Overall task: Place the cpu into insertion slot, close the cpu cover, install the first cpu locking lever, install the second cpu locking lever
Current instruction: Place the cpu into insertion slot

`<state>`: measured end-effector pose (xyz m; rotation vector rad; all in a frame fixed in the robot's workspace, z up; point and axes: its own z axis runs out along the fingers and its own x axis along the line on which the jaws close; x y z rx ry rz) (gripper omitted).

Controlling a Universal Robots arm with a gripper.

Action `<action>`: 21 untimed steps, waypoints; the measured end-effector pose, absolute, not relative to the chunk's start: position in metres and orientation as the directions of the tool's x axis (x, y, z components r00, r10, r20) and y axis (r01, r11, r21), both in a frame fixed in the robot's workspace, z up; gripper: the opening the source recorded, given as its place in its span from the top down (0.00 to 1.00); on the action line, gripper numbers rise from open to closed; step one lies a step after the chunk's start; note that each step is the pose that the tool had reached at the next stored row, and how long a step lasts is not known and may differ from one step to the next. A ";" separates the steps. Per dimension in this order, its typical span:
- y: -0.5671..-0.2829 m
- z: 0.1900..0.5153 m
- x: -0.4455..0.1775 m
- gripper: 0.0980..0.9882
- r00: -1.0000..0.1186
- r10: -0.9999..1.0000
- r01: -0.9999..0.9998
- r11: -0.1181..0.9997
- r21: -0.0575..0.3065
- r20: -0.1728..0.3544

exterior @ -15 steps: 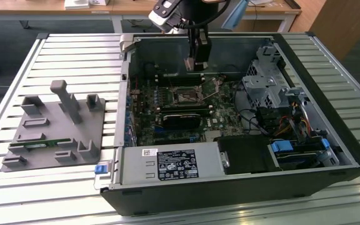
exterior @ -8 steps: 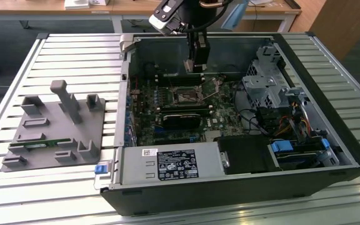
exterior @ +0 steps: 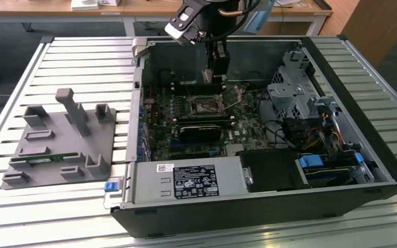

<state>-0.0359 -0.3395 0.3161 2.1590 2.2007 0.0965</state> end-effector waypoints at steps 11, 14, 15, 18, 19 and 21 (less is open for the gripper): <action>-0.338 0.302 -0.036 0.52 -0.020 1.000 0.996 0.020 0.085 0.001; -0.338 0.300 -0.036 0.52 -0.020 1.000 0.996 0.020 0.085 0.001; -0.338 0.299 -0.036 0.52 -0.020 1.000 0.996 0.020 0.085 0.001; -0.338 0.297 -0.036 0.52 -0.020 1.000 0.996 0.020 0.085 0.001; -0.338 0.297 -0.036 0.52 -0.020 1.000 0.996 0.020 0.085 0.001; -0.338 0.296 -0.036 0.52 -0.020 1.000 0.996 0.020 0.085 0.001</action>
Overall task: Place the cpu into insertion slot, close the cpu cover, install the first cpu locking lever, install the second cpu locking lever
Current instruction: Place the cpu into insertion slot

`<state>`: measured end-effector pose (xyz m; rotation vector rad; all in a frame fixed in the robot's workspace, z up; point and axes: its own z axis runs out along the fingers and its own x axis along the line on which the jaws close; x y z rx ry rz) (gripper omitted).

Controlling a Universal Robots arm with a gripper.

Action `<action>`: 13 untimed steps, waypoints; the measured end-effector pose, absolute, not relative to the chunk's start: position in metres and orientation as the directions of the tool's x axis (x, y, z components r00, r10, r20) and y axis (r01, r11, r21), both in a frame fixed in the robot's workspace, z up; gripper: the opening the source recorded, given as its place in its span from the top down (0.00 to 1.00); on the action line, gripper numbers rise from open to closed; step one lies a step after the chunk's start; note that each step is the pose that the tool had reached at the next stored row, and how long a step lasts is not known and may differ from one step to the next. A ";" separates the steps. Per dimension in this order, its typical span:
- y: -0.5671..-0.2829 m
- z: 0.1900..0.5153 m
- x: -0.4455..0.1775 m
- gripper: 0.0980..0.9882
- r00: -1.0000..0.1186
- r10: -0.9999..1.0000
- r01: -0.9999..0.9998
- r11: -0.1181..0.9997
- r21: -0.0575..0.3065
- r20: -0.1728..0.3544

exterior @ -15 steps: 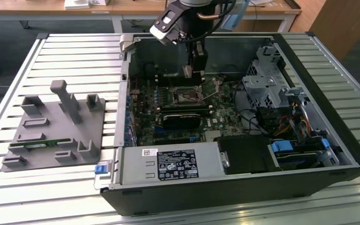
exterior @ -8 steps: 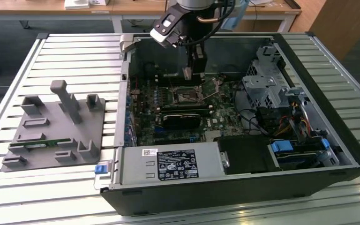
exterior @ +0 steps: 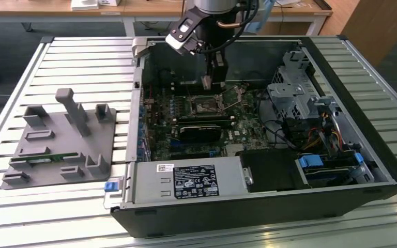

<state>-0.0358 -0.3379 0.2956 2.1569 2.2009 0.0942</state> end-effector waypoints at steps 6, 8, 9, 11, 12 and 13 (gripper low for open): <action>-0.338 0.292 -0.036 0.52 -0.020 1.000 0.996 0.020 0.085 0.001; -0.338 0.291 -0.036 0.52 -0.020 1.000 0.996 0.020 0.084 0.001; -0.338 0.290 -0.036 0.52 -0.020 1.000 0.996 0.020 0.085 0.001; -0.338 0.289 -0.036 0.52 -0.020 1.000 0.996 0.020 0.085 0.001; -0.338 0.289 -0.036 0.52 -0.020 1.000 0.996 0.020 0.085 0.001; -0.338 0.288 -0.036 0.52 -0.020 1.000 0.996 0.020 0.085 0.001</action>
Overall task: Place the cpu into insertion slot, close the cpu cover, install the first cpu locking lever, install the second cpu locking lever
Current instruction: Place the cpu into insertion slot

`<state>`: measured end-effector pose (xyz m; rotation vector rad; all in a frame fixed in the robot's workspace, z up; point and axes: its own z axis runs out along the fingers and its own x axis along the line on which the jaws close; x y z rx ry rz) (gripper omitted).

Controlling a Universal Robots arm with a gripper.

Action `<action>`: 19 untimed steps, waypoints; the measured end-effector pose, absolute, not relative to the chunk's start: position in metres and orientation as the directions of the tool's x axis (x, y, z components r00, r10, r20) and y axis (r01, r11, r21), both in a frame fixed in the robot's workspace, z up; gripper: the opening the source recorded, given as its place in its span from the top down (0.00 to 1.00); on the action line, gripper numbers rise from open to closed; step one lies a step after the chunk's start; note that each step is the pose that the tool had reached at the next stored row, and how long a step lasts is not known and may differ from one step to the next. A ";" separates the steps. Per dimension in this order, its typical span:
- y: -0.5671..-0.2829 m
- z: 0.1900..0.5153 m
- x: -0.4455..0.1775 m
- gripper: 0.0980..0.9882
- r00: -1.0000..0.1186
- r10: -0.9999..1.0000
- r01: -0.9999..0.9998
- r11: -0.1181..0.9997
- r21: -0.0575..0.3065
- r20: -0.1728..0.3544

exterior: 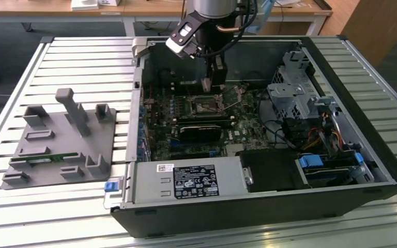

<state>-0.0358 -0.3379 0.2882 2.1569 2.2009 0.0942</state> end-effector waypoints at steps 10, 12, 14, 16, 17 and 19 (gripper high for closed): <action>-0.338 0.282 -0.036 0.52 -0.020 1.000 0.996 0.020 0.084 0.001; -0.338 0.281 -0.036 0.52 -0.020 1.000 0.996 0.020 0.085 0.001; -0.338 0.280 -0.036 0.52 -0.020 1.000 0.996 0.020 0.085 0.001; -0.338 0.279 -0.036 0.52 -0.020 1.000 0.996 0.020 0.085 0.001; -0.338 0.279 -0.036 0.52 -0.020 1.000 0.996 0.020 0.085 0.001; -0.338 0.278 -0.036 0.52 -0.020 1.000 0.996 0.020 0.085 0.001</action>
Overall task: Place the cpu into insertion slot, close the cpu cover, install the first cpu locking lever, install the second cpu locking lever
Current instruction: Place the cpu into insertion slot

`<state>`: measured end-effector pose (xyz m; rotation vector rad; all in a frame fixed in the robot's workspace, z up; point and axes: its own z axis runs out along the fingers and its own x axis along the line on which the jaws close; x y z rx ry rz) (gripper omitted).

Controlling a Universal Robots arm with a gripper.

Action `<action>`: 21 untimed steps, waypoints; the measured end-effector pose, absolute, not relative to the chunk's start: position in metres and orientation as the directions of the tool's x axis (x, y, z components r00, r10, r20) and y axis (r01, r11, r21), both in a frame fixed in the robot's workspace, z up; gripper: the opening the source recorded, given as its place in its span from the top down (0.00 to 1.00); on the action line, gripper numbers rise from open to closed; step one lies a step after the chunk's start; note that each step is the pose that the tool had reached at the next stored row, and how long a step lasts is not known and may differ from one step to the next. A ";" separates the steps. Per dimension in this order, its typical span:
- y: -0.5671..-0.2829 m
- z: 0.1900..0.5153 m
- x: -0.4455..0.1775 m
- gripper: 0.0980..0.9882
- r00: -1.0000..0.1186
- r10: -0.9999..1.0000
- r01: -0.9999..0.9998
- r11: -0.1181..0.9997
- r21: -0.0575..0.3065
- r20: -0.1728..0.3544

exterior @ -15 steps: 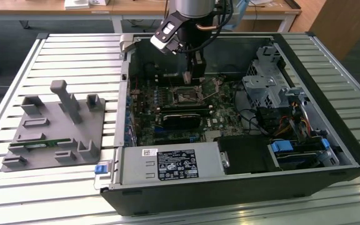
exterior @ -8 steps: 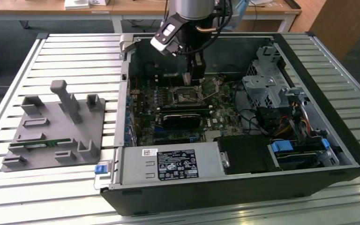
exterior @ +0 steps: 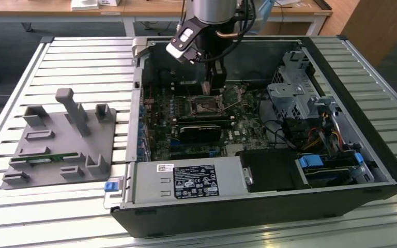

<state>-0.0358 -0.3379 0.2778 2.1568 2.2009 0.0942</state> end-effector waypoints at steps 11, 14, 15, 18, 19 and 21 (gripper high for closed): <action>-0.338 0.273 -0.036 0.52 -0.020 1.000 0.996 0.020 0.085 0.001; -0.338 0.272 -0.036 0.52 -0.020 1.000 0.996 0.020 0.084 0.001; -0.338 0.271 -0.036 0.52 -0.020 1.000 0.996 0.020 0.085 0.001; -0.338 0.270 -0.036 0.52 -0.020 1.000 0.996 0.020 0.084 0.001; -0.338 0.270 -0.036 0.52 -0.020 1.000 0.996 0.020 0.085 0.001; -0.338 0.269 -0.036 0.52 -0.020 1.000 0.996 0.020 0.085 0.001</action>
